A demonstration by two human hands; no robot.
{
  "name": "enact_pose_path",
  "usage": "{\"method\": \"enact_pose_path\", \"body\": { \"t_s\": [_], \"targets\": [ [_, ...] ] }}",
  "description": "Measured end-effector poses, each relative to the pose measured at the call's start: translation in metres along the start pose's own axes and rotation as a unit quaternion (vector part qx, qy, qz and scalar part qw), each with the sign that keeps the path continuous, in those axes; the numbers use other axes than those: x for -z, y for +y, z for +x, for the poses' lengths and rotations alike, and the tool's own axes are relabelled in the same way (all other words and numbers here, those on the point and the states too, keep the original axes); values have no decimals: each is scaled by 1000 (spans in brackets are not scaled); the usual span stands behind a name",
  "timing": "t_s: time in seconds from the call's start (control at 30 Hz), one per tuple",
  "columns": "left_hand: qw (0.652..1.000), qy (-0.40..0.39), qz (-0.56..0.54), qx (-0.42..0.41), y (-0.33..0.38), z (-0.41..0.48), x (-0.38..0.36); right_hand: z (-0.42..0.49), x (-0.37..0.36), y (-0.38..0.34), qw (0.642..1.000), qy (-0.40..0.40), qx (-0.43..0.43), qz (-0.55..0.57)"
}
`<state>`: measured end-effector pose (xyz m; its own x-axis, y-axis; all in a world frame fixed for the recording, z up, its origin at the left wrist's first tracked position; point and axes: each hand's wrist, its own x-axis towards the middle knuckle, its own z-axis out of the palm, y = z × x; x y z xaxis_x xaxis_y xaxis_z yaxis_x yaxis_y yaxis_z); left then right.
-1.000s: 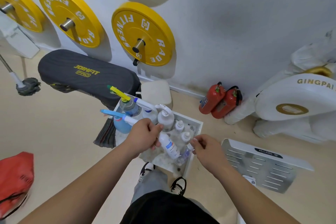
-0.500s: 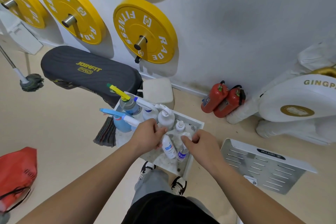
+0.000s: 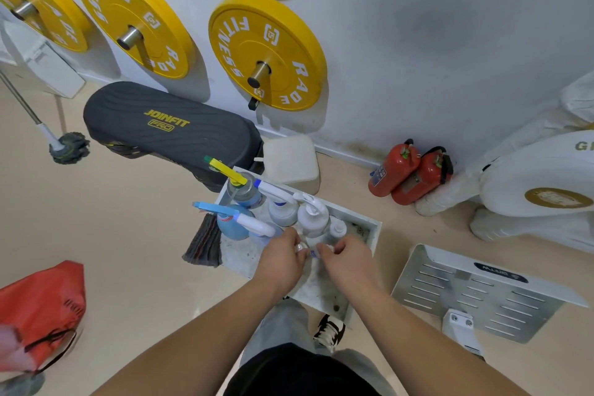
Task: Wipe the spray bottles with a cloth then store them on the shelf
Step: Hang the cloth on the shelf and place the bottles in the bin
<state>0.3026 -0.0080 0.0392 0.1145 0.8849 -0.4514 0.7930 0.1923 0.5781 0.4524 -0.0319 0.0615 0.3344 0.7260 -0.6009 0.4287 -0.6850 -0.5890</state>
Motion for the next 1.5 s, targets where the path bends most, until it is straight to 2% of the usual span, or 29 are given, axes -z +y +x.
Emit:
{"method": "enact_pose_path", "body": {
  "t_s": [0.17,0.33,0.5,0.6,0.8,1.0,1.13,1.33,1.5],
  "targets": [
    [1000,6,-21,21,-6,2,1,12,-18,3,999,2,-10,-35],
    [1000,0,-30,-4,-2,10,4,11,-26,-2,999,1,-12,-43],
    [999,-24,-20,-18,-13,7,2,12,-35,5,999,-20,-26,-7],
    [999,-27,-31,-15,-28,4,-2,10,-38,7,998,-58,-21,27],
    [998,-36,-44,-12,-37,8,-3,10,-38,11,995,-97,0,26],
    [998,-18,-53,4,-38,8,-4,12,-38,14,996,-79,5,28],
    [998,-27,-35,46,-59,1,-7,14,-38,16,996,-70,8,47],
    [986,-27,-104,126,-70,-9,-15,15,-44,17,994,-92,8,50],
    [980,-30,-135,141,-66,-14,-24,13,-44,21,995,-88,14,42]
  ]
}}
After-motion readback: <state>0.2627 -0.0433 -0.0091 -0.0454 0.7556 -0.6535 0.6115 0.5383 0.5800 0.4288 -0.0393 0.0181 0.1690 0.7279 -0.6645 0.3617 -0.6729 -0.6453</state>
